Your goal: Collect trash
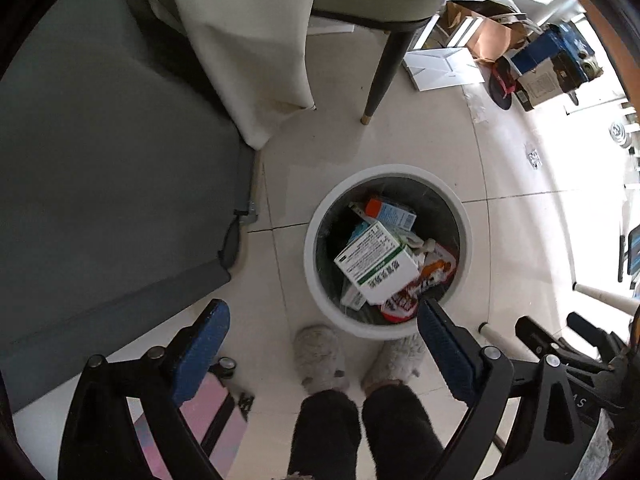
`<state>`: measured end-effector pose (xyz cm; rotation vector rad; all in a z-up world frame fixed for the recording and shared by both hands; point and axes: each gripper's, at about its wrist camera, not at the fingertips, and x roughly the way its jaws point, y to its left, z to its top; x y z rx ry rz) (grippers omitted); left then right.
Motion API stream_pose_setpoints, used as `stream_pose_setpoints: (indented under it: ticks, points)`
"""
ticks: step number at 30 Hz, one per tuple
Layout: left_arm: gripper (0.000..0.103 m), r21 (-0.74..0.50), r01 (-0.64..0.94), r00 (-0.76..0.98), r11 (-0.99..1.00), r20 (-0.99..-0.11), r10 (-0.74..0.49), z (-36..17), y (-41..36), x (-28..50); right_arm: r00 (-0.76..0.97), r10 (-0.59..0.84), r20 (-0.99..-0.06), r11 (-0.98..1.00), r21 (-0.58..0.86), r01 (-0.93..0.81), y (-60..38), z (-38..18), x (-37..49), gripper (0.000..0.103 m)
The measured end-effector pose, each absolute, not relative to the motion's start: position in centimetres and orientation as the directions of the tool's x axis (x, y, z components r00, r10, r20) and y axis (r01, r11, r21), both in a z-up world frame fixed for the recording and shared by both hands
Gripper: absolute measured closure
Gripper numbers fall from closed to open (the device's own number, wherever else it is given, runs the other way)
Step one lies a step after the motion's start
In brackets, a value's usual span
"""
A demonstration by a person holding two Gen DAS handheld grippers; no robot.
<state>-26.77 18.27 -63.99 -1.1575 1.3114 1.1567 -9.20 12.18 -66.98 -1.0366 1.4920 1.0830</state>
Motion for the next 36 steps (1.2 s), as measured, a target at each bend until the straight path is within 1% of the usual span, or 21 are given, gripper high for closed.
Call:
stream_pose_setpoints:
  ticks: [4,9,15,20,26,32,36]
  points:
    - [0.007,0.035,-0.995,-0.038,0.094,-0.999,-0.033,-59.9,16.5,-26.7,-0.127,-0.061,-0.99,0.202,0.112,-0.973,11.2,-62.8,-9.4,0.003]
    - [0.007,0.019,-0.994,-0.02,0.108,-1.0,-0.007,-52.7,14.3,-26.4,-0.128,-0.023,-0.992,0.197,0.121,-0.973,9.5,-55.2,-9.2,0.003]
    - [0.007,-0.019,-0.991,0.024,0.134,-0.999,0.031,-43.0,11.6,-25.7,-0.167,0.025,-0.986,0.18,0.168,-0.969,7.3,-44.4,-8.5,0.003]
    - [0.007,-0.109,-0.983,0.117,0.15,-0.992,0.045,-34.6,9.4,-25.2,-0.248,0.04,-0.968,0.162,0.252,-0.954,5.1,-34.6,-7.5,0.003]
    - [0.007,-0.194,-0.966,0.217,0.173,-0.968,0.125,-25.4,7.6,-25.2,-0.306,0.121,-0.944,0.126,0.321,-0.939,2.8,-23.6,-6.2,0.003]
    - [0.007,-0.255,-0.949,0.29,0.183,-0.937,0.194,-18.7,6.0,-26.0,-0.344,0.189,-0.92,0.084,0.364,-0.927,1.4,-15.5,-5.3,0.003]
    - [0.007,-0.278,-0.943,0.316,0.184,-0.92,0.23,-15.3,4.8,-26.8,-0.372,0.227,-0.9,0.055,0.393,-0.918,0.6,-11.1,-4.8,0.003]
